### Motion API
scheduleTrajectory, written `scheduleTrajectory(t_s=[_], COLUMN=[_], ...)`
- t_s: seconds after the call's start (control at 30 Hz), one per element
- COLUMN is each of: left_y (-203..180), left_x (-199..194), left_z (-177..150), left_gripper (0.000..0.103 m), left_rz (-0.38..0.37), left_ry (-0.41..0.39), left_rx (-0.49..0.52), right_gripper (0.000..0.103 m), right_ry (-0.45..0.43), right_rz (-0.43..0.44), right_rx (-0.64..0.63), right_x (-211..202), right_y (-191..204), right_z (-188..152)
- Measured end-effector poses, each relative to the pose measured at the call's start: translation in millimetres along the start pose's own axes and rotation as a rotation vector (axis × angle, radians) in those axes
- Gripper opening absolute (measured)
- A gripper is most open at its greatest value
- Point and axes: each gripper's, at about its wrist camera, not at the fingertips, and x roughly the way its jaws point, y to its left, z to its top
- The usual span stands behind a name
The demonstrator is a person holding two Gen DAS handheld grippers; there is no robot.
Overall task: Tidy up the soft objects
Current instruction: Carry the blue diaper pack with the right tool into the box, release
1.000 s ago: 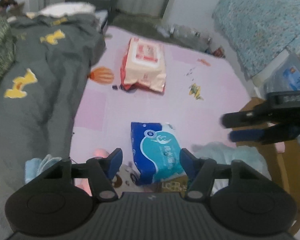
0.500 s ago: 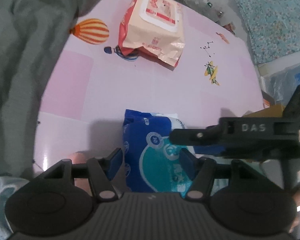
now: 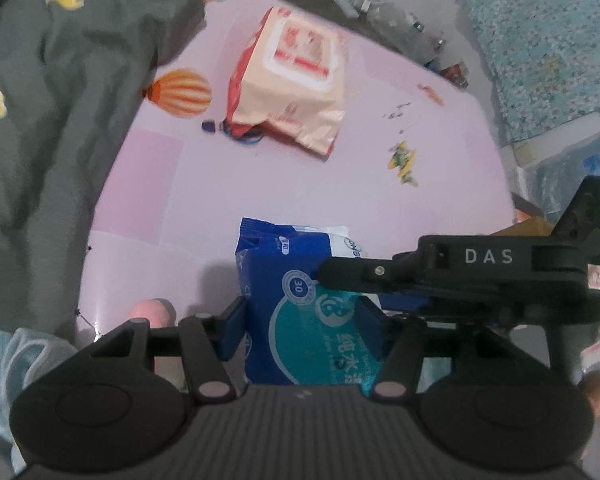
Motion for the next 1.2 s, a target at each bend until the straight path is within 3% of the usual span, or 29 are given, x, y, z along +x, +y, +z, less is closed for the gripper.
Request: scheduleTrajectory(t_s=[0.2,0.4,0.57,0.77,0.97,1.2], left_y=[-38.5,-109.4,-178.6,-258.5,-302.1,-304.9], left_x=[-44.9,-72.7,-68.5,-40.8,8.1,53.8], left_z=[-13.5,-36.0,-56.9,-83.4,-107.6,-122.7], left_gripper=[0.058,0.058,0.058,0.058,0.058,0.059], left_rz=[-0.007,-0.052,-0.108,-0.181,-0.179,-0.084], left_ry=[-0.077,-0.142,-0.144,-0.082,0.017,0.090], left_rx=[0.050,0.154,0.262,0.376,0.435,0.459], right_gripper=[0.040,0.040,0.040,0.041,0.041,0.041], right_ry=[-0.053,-0.147,-0.263,-0.378,-0.410,-0.343], right_rz=[0.062,0.116,0.116,0.081,0.053,0.076], right_rx=[-0.030,-0.043,-0.008,0.075,0.179,0.262], right_x=[-50.2,-130.9,-209.5,-283.5,-310.7,-279.1], right_y=[10.2,-5.3,-47.7,-120.9,-194.8,-252.0], right_z=[-14.5,-39.8,-64.0,-94.8,-113.9,-111.5])
